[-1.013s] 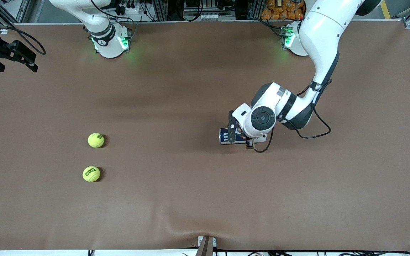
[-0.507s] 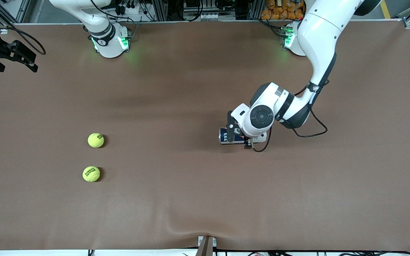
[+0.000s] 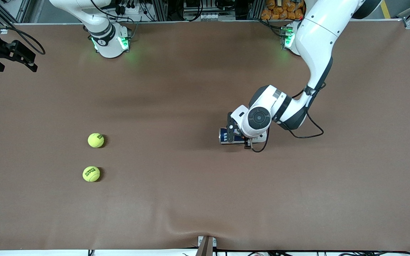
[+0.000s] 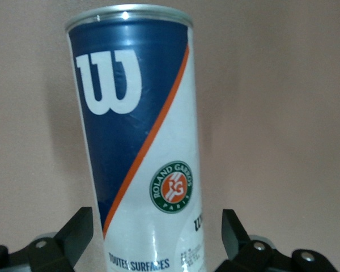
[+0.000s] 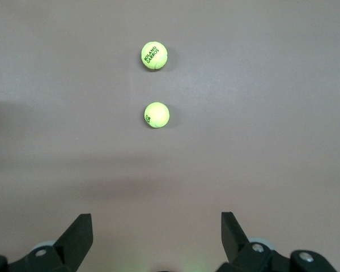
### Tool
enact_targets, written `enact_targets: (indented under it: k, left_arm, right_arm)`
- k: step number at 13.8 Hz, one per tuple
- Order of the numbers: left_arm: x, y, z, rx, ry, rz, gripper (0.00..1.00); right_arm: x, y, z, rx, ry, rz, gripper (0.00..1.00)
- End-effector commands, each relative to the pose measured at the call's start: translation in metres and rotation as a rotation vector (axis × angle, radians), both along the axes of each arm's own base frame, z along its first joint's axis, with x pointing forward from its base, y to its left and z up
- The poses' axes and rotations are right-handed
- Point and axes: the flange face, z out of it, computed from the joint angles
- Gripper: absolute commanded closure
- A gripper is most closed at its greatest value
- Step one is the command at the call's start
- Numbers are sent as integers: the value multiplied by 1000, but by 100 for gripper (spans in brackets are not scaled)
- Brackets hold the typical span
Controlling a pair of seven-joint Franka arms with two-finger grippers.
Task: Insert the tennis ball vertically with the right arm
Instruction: 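Close the left gripper around the Wilson can's body, then lift and rotate the can upright with the left gripper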
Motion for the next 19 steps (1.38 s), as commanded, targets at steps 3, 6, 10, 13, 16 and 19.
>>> enact_targets:
  k: [3, 6, 10, 13, 16, 19]
  left_arm:
    - [-7, -9, -14, 19, -46, -6, 0]
    - [-7, -9, -16, 23, -50, 4, 0]
    - [-7, -9, -23, 22, -48, 3, 0]
    - [-5, -6, -22, 22, -49, 8, 23]
    - [-1, -6, -14, 14, -62, 10, 38]
    - [15, -3, 9, -9, -99, -7, 37]
  right_arm:
    - [-4, -1, 2, 9, -2, 7, 0]
    - [-4, 2, 3, 8, -4, 14, 0]
    - [-3, 5, 4, 8, -10, 19, 0]
    - [-2, 8, 3, 9, -15, 25, 0]
    - [-1, 11, 3, 9, -18, 30, 0]
    - [-2, 10, 4, 9, -16, 27, 0]
